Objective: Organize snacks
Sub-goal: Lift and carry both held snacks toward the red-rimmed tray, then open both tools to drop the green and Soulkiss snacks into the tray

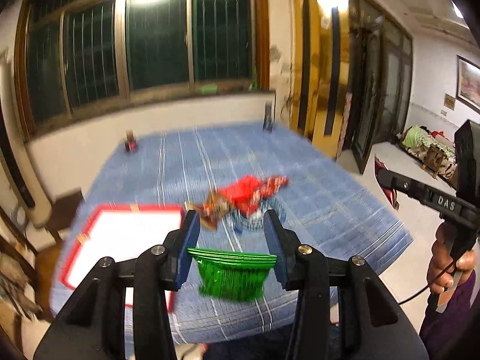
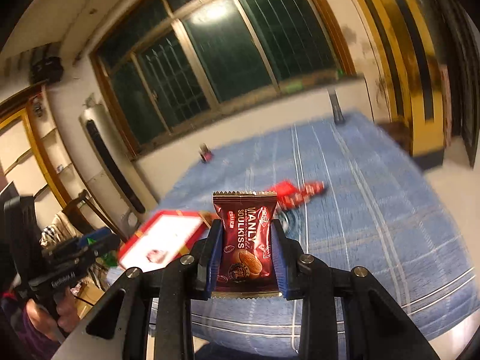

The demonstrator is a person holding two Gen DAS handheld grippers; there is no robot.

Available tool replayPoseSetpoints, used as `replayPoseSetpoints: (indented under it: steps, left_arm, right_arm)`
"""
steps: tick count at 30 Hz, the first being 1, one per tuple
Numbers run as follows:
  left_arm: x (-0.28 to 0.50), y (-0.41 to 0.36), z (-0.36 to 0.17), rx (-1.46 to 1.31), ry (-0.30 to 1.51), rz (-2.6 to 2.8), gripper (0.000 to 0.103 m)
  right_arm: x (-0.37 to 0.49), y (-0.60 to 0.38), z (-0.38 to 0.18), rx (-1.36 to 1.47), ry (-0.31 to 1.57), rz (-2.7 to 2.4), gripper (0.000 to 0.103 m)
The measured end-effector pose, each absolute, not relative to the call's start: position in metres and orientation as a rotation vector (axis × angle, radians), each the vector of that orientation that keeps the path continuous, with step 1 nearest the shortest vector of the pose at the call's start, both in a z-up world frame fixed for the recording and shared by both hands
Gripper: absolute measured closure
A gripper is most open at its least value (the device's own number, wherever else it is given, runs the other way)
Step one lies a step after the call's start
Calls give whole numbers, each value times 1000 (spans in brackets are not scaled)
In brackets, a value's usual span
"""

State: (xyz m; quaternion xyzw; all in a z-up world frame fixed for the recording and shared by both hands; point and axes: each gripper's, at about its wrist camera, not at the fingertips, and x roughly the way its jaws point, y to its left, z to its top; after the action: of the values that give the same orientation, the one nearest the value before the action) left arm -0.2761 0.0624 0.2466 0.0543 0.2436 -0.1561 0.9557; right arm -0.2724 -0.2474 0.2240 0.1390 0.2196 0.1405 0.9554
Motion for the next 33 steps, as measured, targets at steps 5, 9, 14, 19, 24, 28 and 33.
replayPoseSetpoints:
  steps: [5,9,14,19,24,28,33]
  left_arm:
    - [-333,63,325,177,295,-325,60]
    - [-359,62,367,202,221,-352,60]
    - [-357,61,412,243,186,-346,60]
    - [-335,81,437,237,167,-242,60]
    - [-299,124,401,220,243,-109,60]
    - [-249,174,340,164,420,-13,60]
    - [-181,236,238,20,669,67,60]
  right_arm:
    - [-332,-245,288,296,262,318,72]
    - [-367,-252,333,314,125,361,72]
    - [-381,-260,380,334,37,380,71]
    - [-375,-259,424,332,-22,403,71]
    - [-321,-215,421,330,75,546,71]
    - [-244,-146,376,293,274,651,71]
    - [-133,-52,280,302,619,743,71]
